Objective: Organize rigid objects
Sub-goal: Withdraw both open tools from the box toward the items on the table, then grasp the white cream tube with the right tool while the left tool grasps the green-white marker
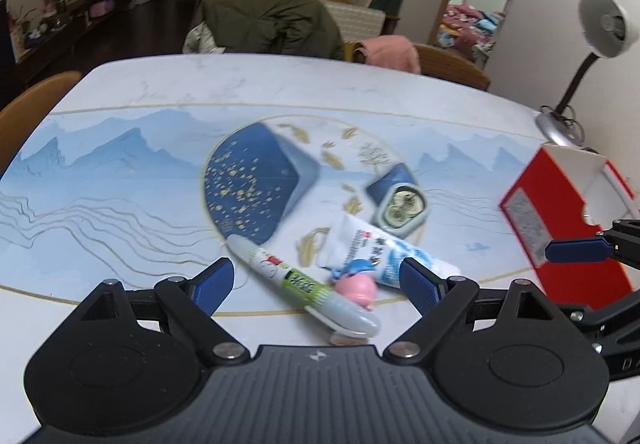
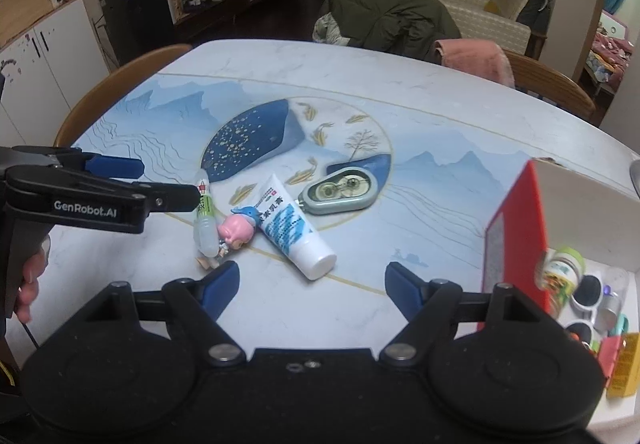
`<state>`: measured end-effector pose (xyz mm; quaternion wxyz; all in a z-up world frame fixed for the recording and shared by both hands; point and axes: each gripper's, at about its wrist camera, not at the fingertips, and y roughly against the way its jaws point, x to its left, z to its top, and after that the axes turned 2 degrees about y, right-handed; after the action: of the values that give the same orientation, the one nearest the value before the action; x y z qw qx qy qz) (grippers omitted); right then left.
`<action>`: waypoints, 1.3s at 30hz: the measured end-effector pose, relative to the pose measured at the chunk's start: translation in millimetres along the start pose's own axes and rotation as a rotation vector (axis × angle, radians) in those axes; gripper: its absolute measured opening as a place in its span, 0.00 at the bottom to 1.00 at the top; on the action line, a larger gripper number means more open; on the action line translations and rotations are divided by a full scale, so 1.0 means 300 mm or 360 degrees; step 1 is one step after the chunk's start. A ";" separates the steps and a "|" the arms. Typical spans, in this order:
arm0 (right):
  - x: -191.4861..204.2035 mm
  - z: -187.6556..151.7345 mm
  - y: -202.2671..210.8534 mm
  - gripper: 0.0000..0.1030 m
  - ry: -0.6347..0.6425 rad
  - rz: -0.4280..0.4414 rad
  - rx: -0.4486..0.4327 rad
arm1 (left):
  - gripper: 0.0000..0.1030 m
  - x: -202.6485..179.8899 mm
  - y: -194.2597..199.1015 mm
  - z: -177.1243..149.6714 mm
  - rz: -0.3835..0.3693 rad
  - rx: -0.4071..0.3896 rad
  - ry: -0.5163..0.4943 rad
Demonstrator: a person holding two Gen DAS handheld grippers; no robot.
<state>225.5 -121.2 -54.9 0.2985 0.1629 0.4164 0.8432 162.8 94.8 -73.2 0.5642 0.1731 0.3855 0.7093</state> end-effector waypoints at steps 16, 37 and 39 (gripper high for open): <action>0.051 0.059 -0.225 0.79 0.0279 -0.0039 0.0108 | 0.88 0.058 -0.178 0.014 0.0186 0.0169 0.0168; 0.079 0.078 -0.364 0.59 0.0447 0.0082 0.0203 | 0.54 0.056 -0.232 -0.003 0.0115 0.0234 0.0266; 0.084 0.074 -0.364 0.56 0.0453 0.0075 0.0200 | 0.43 0.053 -0.232 -0.002 0.0102 0.0234 0.0265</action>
<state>257.8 -39.8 -128.3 0.2058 0.0699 0.5026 0.8368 203.7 114.1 -128.3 0.4929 0.1667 0.4763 0.7088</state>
